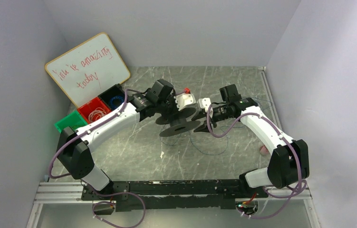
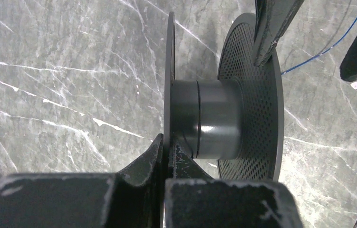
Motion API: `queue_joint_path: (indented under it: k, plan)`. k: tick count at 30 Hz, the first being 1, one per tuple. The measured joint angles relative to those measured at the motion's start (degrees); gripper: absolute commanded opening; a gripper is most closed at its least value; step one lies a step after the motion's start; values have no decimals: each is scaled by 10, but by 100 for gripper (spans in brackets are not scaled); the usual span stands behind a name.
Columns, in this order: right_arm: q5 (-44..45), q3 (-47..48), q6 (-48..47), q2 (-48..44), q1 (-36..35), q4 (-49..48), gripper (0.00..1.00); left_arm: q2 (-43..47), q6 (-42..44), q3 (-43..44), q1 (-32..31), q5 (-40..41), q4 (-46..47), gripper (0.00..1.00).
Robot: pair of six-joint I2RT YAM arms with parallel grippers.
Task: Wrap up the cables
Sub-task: Place the cable on the cable reel.
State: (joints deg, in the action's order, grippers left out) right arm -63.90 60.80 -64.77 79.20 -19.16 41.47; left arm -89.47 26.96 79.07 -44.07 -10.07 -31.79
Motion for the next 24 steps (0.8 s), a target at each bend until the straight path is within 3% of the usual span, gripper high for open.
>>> queue_joint_path:
  k: [7, 10, 14, 15, 16, 17, 19, 20, 24]
  plan:
    - [5, 0, -11, 16, 0, 30, 55, 5, -4, 0, 0, -31, -8, 3]
    - [9, 0, -6, 24, 0, 31, 49, 12, -4, 0, -2, -50, -10, 3]
    - [9, 0, -4, 25, 0, 31, 8, 23, -4, 0, -4, -62, -11, 3]
    - [8, 0, -3, 26, 0, 34, 1, 24, -4, 0, -4, -64, -11, 3]
    - [8, 1, -5, 28, 0, 36, 0, 25, -4, 0, -4, -66, -11, 3]
    - [0, 4, -12, 31, 0, 38, 0, 25, -3, 0, -4, -65, -12, 6]
    - [-3, 9, -23, 34, -4, 48, 0, 25, -6, 0, -2, -67, -17, 29]
    - [-3, 10, -30, 36, -4, 50, 0, 26, -5, 0, -2, -67, -18, 35]
    - [12, 10, -42, 40, 1, 73, 0, 30, -11, 0, -3, -73, -15, 52]
